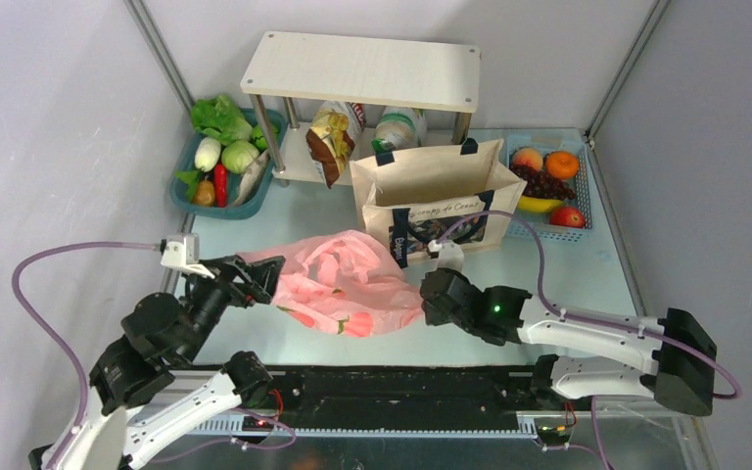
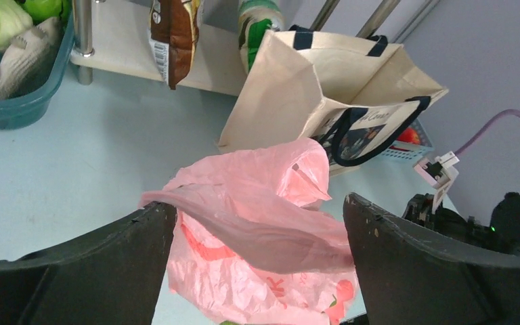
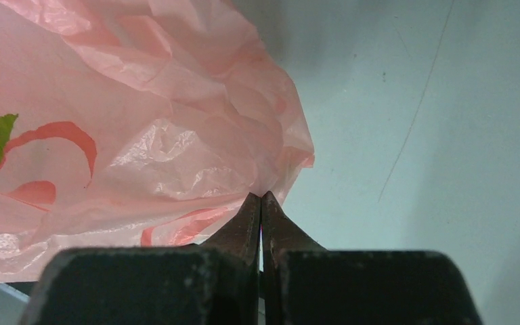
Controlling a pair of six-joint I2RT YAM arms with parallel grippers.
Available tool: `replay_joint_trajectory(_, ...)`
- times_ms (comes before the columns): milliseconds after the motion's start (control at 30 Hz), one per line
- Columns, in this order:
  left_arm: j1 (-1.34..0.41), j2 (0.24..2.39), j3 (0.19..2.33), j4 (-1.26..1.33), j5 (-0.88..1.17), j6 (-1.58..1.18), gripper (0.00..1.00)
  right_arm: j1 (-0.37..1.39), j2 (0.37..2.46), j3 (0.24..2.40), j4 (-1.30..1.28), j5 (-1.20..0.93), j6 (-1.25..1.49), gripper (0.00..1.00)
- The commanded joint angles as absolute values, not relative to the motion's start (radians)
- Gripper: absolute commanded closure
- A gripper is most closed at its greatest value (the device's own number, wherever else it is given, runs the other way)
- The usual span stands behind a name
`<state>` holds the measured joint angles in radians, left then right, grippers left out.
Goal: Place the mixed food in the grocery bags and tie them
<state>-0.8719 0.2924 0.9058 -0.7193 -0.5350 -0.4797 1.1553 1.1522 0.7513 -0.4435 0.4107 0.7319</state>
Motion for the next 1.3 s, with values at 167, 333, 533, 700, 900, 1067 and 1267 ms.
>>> replay_joint_trajectory(167, -0.865, 0.307, 0.947, -0.742, -0.383, -0.601, 0.0, 1.054, 1.008, 0.774, -0.631, 0.438, 0.774, 1.0)
replay_joint_trajectory(333, -0.865, 0.367, 0.921, -0.602, -0.12, -0.759, 0.0, 1.05, 1.023, 0.775, -0.639, 0.439, 0.768, 1.0)
replay_joint_trajectory(533, -0.865, 0.376, 0.932, -0.621, -0.065, -0.478, 0.0, 1.014, 0.962, 0.78, -0.677, 0.403, 0.757, 1.0)
replay_joint_trajectory(700, -0.866, 0.303, 0.846, -0.635, -0.072, -0.318, 0.0, 0.988, 0.918, 0.8, -0.731, 0.363, 0.715, 1.0)
replay_joint_trajectory(900, -0.866, 0.343, 0.787, -0.651, 0.02, -0.222, 0.01, 0.984, 0.916, 0.827, -0.767, 0.334, 0.698, 1.0)
replay_joint_trajectory(1067, -0.867, 0.366, 0.776, -0.669, -0.038, -0.135, 0.08, 0.984, 0.921, 0.828, -0.756, 0.303, 0.687, 1.0)
replay_joint_trajectory(1267, -0.871, 0.402, 0.79, -0.722, -0.109, -0.088, 0.19, 0.986, 0.937, 0.829, -0.743, 0.284, 0.678, 1.0)
